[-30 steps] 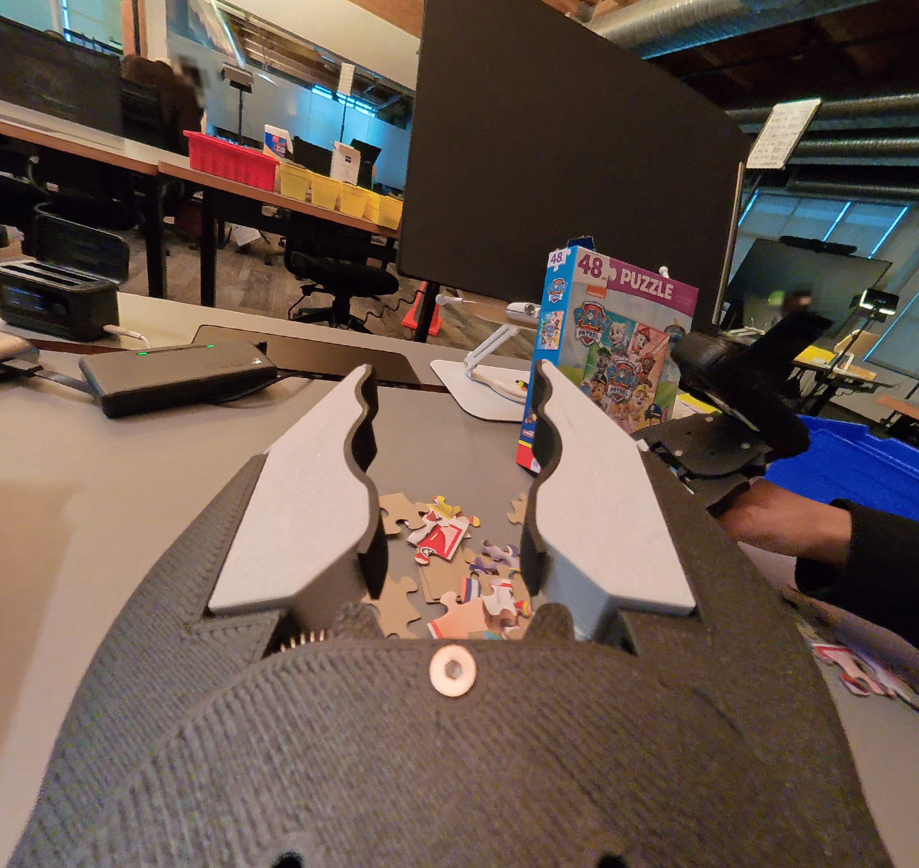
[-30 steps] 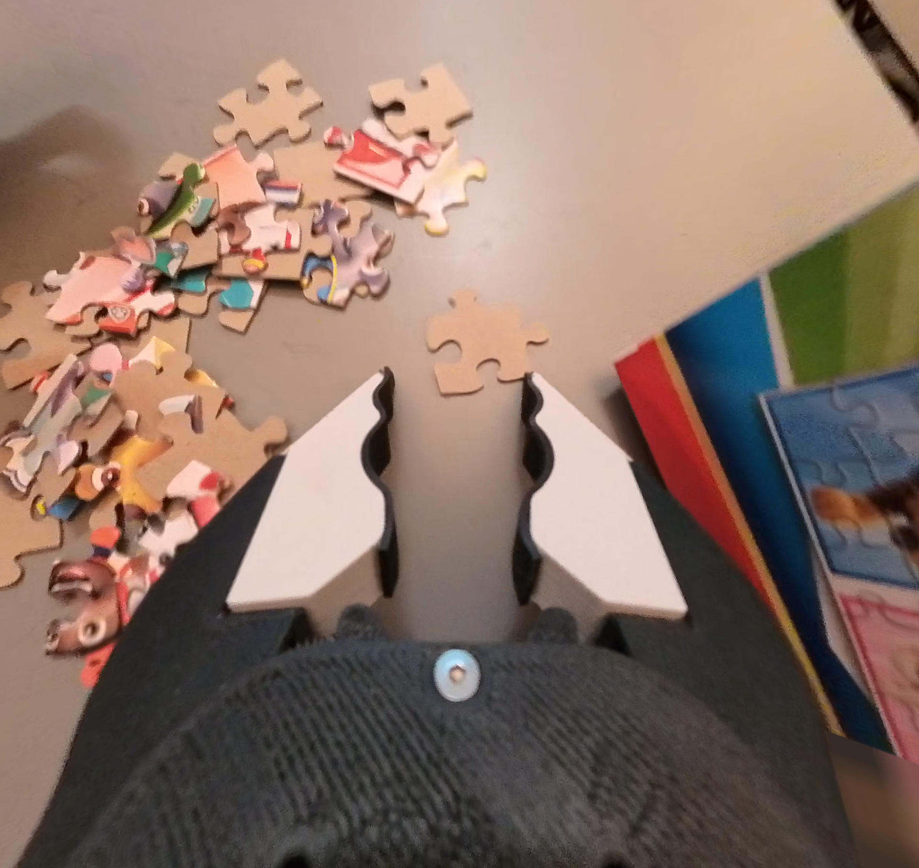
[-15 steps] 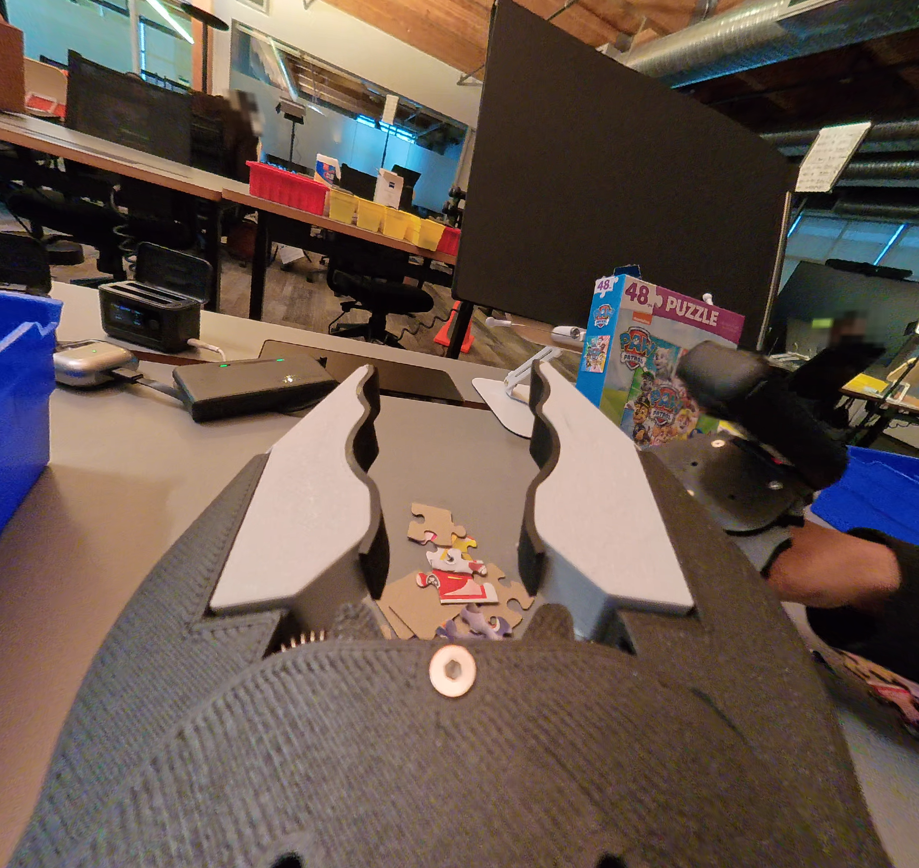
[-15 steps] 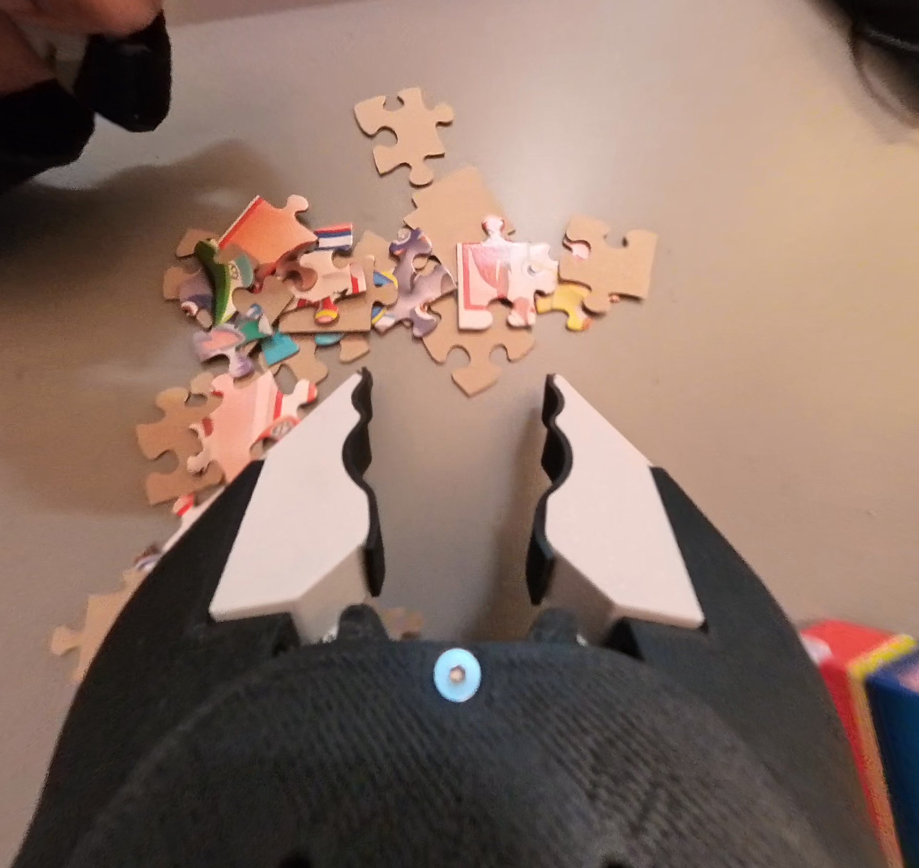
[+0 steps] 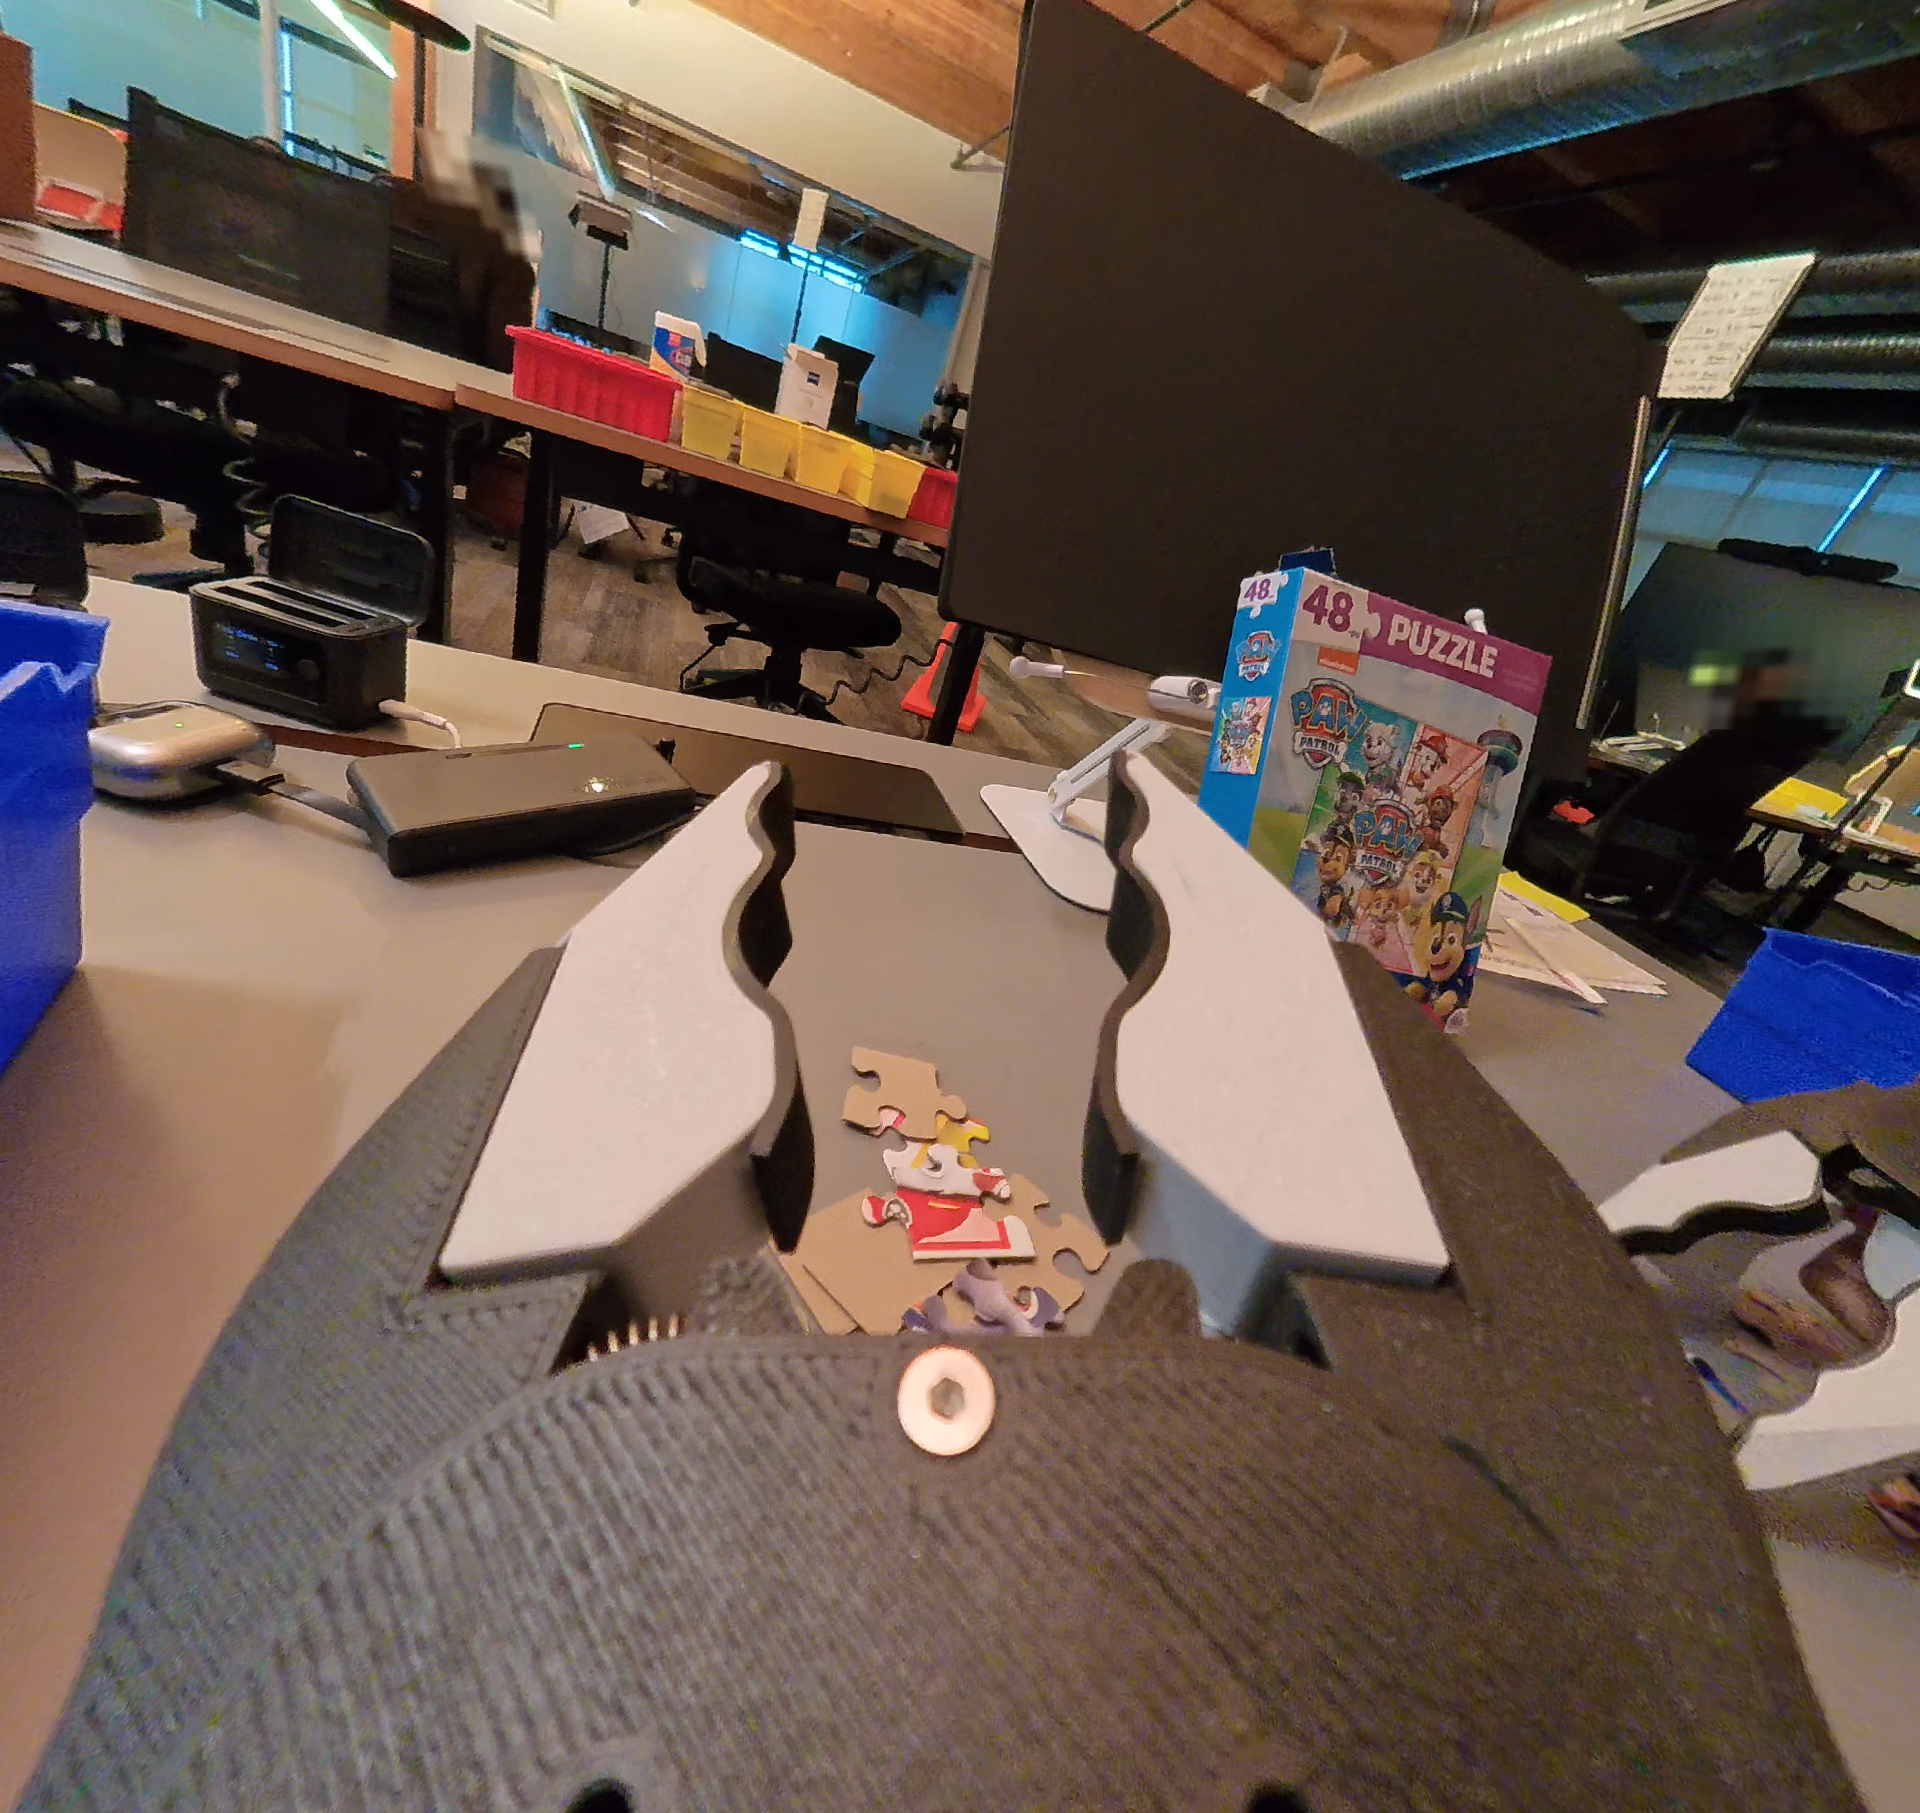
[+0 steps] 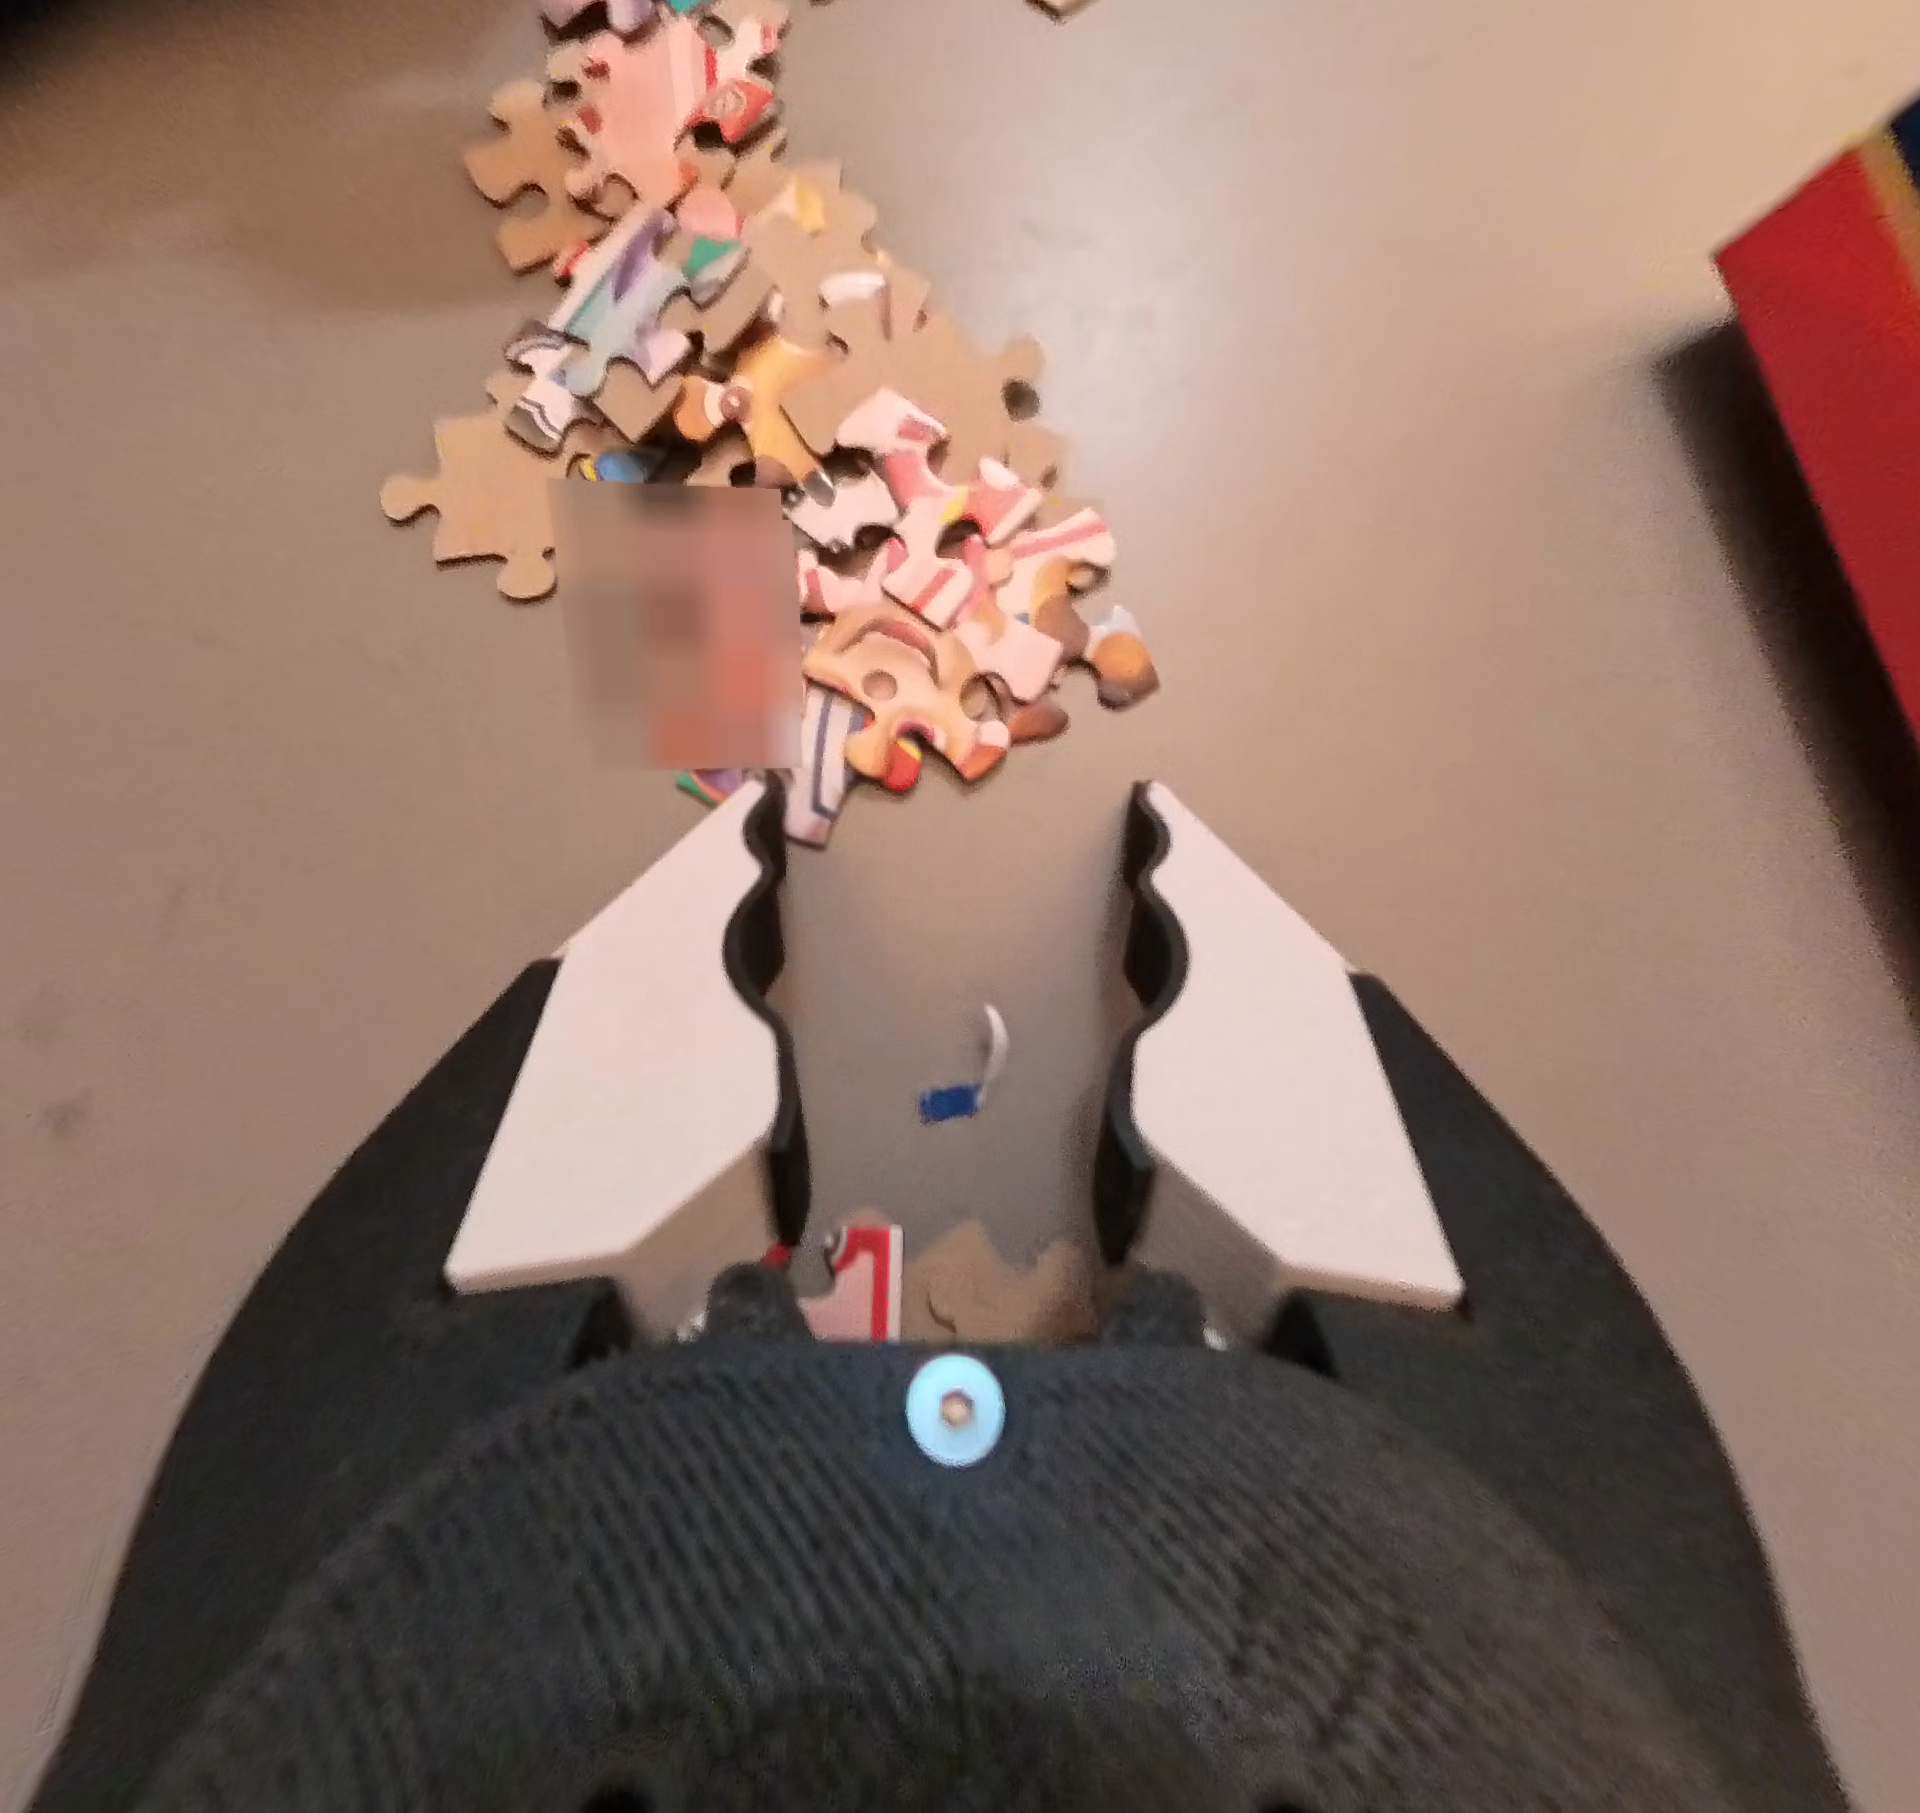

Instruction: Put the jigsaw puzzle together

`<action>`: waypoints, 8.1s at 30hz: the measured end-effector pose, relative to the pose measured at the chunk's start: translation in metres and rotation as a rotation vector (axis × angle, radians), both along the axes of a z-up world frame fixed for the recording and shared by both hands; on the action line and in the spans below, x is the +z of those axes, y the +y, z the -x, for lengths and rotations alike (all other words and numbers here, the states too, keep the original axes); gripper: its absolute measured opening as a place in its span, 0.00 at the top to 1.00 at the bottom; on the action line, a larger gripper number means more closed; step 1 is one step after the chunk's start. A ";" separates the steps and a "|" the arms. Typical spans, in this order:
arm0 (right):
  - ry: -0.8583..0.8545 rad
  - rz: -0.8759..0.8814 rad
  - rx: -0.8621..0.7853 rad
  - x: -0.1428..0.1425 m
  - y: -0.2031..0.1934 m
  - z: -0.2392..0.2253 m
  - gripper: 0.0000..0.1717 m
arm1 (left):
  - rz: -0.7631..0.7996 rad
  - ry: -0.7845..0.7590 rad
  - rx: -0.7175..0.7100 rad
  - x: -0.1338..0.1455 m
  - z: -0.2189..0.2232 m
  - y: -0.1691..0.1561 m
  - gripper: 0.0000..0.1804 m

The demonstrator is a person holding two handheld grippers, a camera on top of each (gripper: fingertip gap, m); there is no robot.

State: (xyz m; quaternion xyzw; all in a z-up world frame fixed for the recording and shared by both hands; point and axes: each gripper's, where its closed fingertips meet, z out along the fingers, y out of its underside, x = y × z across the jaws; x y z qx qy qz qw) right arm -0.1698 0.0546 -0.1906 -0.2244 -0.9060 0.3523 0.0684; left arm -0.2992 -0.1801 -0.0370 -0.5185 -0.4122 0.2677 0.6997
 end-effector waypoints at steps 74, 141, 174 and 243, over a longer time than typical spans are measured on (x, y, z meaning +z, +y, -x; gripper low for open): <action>0.061 0.101 0.148 0.038 -0.172 0.006 0.69 | -0.069 0.010 0.005 0.010 0.000 -0.014 0.68; 0.221 0.101 -0.669 0.095 0.071 -0.056 0.78 | -0.060 0.032 0.114 0.085 -0.034 -0.090 0.82; 0.043 0.073 -0.253 0.001 -0.071 -0.017 0.85 | -0.095 0.035 -0.084 0.084 -0.043 -0.010 0.81; -0.031 0.196 0.002 0.026 -0.160 -0.170 0.75 | -0.066 0.097 -0.119 0.099 -0.060 0.011 0.80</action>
